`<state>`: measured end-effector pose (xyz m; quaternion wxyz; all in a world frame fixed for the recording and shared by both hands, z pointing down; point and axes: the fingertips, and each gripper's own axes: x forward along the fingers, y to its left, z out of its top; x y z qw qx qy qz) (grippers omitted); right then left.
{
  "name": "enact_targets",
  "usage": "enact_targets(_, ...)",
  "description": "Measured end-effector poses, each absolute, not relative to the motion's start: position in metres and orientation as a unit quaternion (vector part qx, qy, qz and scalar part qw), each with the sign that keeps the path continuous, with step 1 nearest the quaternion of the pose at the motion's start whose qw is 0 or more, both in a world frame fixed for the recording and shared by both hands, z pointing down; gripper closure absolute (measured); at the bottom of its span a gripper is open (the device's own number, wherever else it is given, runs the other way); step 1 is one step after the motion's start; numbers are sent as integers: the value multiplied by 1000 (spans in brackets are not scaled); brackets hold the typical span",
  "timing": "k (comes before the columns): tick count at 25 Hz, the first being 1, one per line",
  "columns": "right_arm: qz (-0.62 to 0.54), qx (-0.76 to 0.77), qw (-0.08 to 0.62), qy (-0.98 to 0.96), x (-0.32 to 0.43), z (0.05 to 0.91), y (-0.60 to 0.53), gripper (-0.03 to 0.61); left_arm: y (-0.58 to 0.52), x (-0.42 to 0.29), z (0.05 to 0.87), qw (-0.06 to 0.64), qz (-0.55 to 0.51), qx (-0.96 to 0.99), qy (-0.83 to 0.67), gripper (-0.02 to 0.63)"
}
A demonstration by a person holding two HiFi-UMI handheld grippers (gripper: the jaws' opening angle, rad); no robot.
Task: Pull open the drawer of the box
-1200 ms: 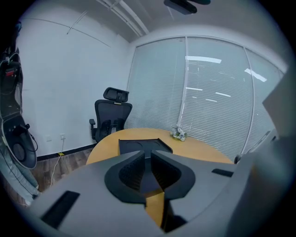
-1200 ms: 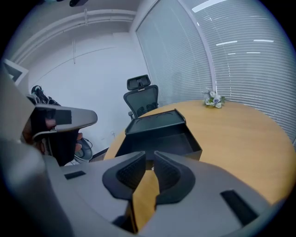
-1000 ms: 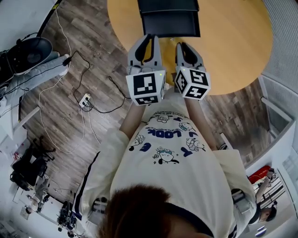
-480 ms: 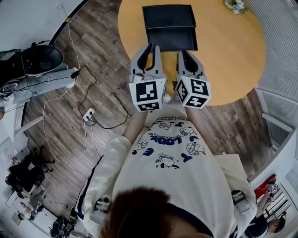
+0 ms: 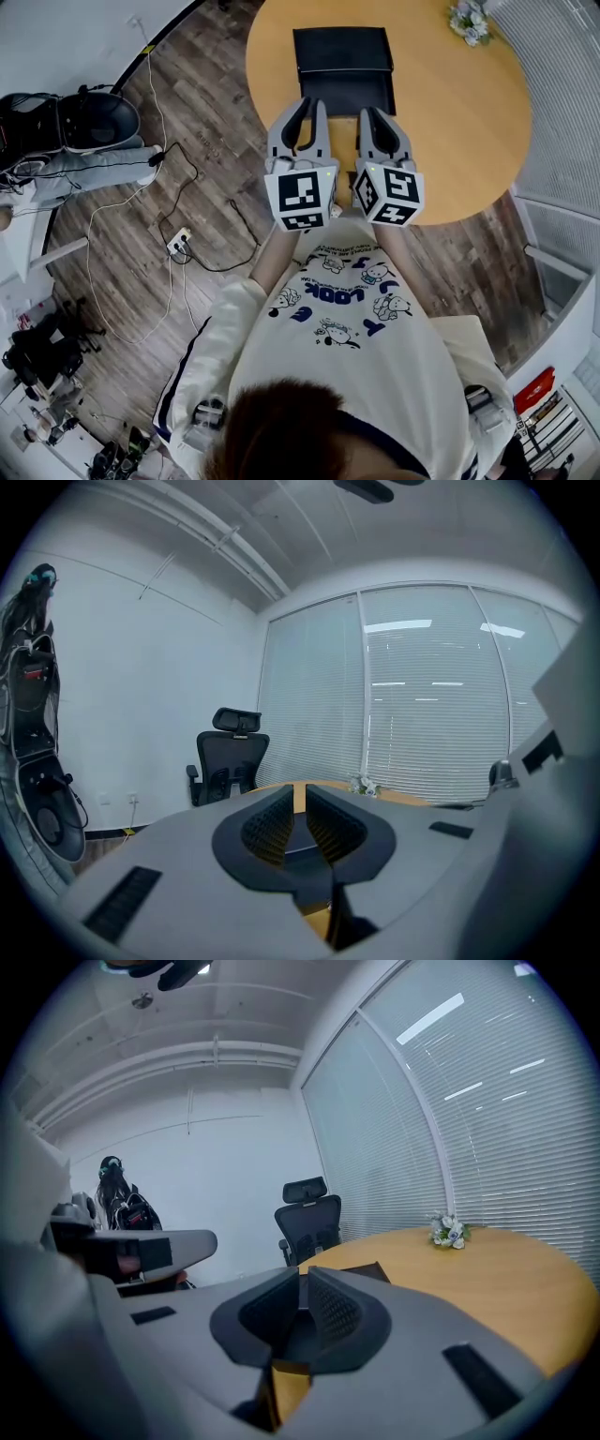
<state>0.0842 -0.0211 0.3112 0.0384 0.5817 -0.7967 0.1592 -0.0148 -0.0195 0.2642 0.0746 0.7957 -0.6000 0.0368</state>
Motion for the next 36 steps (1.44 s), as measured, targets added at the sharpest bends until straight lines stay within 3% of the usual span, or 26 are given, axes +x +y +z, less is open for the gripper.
enact_targets(36, 132, 570, 26, -811, 73, 294, -26, 535, -24, -12, 262, 70, 37, 797, -598, 566)
